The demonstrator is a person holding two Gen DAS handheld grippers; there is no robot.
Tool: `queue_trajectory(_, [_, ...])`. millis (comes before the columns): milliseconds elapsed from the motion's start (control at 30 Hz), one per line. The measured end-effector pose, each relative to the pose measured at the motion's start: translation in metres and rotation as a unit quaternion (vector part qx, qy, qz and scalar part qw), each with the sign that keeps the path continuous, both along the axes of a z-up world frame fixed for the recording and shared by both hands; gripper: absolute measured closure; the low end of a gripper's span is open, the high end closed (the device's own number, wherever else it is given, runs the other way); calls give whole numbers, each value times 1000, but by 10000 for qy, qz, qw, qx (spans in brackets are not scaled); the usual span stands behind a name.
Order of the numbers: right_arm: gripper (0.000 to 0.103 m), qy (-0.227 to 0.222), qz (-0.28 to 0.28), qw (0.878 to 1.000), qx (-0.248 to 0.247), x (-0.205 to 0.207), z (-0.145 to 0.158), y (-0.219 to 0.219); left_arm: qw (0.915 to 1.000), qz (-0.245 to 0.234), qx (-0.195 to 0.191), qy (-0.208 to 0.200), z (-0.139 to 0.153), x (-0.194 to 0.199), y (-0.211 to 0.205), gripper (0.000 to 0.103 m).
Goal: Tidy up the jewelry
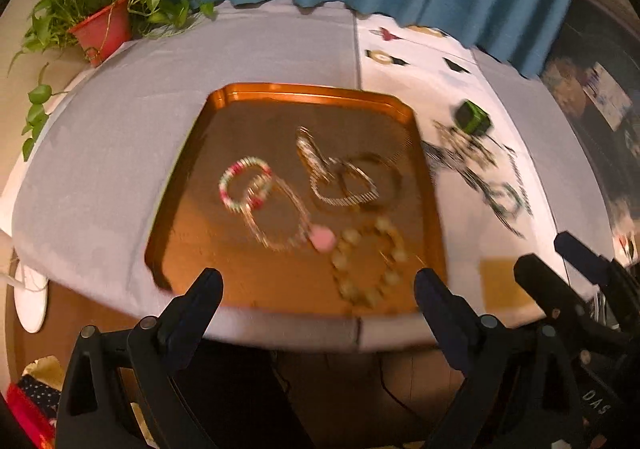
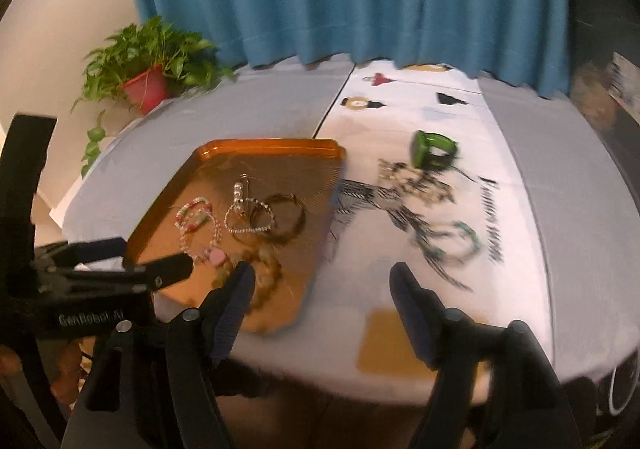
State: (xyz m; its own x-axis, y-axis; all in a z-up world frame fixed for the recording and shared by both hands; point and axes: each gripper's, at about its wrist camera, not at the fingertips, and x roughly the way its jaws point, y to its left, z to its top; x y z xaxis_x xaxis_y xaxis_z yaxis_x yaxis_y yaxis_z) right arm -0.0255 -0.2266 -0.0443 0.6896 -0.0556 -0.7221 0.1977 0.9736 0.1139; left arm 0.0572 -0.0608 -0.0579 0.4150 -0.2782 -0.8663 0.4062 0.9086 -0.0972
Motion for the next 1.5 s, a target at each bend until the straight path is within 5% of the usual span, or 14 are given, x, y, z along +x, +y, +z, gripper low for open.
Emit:
queue_trajectory(233, [28,-304,-35,9994,-135,-60,21,9,9994,-166,145,-249,17,-53,-5,8])
queue_trajectory(567, [27,-538,-42,9984,-142,-94,36,15,9986,-9,82,-519,41,-88,7,8])
queue_trajectory(1500, [26,-682,-53,9977,-4,-112,45,9,9968,-97,258,-749,57,-111,-2,8])
